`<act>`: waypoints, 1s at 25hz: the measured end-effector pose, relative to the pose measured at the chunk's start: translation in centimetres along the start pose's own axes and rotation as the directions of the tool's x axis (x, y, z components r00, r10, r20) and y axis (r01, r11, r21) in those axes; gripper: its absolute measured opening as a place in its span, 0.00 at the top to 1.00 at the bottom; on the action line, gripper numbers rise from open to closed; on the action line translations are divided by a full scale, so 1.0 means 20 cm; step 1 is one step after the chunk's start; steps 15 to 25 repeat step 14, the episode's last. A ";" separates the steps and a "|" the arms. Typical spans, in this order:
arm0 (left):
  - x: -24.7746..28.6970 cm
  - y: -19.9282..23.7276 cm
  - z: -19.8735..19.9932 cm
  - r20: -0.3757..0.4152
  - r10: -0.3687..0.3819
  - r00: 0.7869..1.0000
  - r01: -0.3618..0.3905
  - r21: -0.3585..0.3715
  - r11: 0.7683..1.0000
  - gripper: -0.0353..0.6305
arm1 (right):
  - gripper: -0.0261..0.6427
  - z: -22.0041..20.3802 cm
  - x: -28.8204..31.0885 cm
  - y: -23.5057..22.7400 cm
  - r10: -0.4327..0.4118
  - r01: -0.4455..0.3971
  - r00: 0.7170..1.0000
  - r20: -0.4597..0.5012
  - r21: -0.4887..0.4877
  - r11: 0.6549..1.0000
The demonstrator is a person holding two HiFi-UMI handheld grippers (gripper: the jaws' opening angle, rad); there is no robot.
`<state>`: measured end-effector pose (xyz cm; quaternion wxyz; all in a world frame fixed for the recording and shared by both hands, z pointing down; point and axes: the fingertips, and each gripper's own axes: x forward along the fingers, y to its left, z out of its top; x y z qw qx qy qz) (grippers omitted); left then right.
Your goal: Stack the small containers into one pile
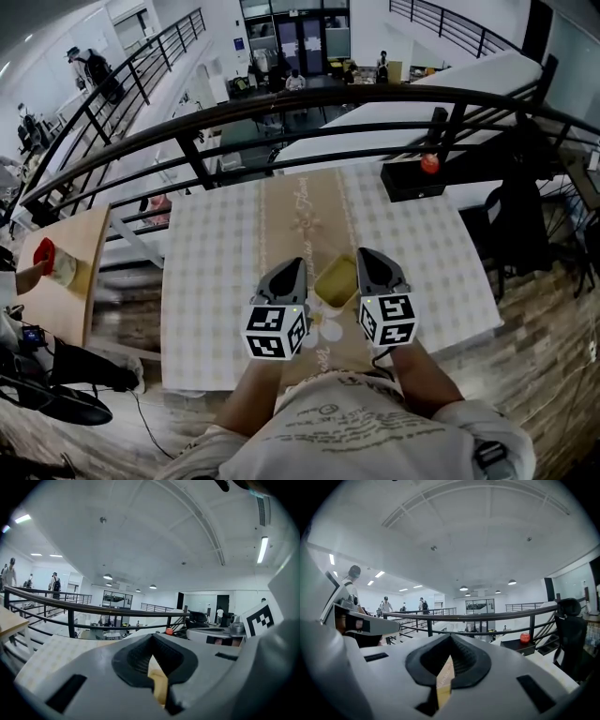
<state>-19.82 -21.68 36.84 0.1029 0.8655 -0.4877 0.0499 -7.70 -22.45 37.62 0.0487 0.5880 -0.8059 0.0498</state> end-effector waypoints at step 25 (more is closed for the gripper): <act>-0.02 0.01 -0.04 -0.029 -0.012 0.999 0.011 -0.043 0.999 0.94 | 0.96 -0.06 0.00 0.03 0.010 -0.009 0.999 -0.052 0.031 0.999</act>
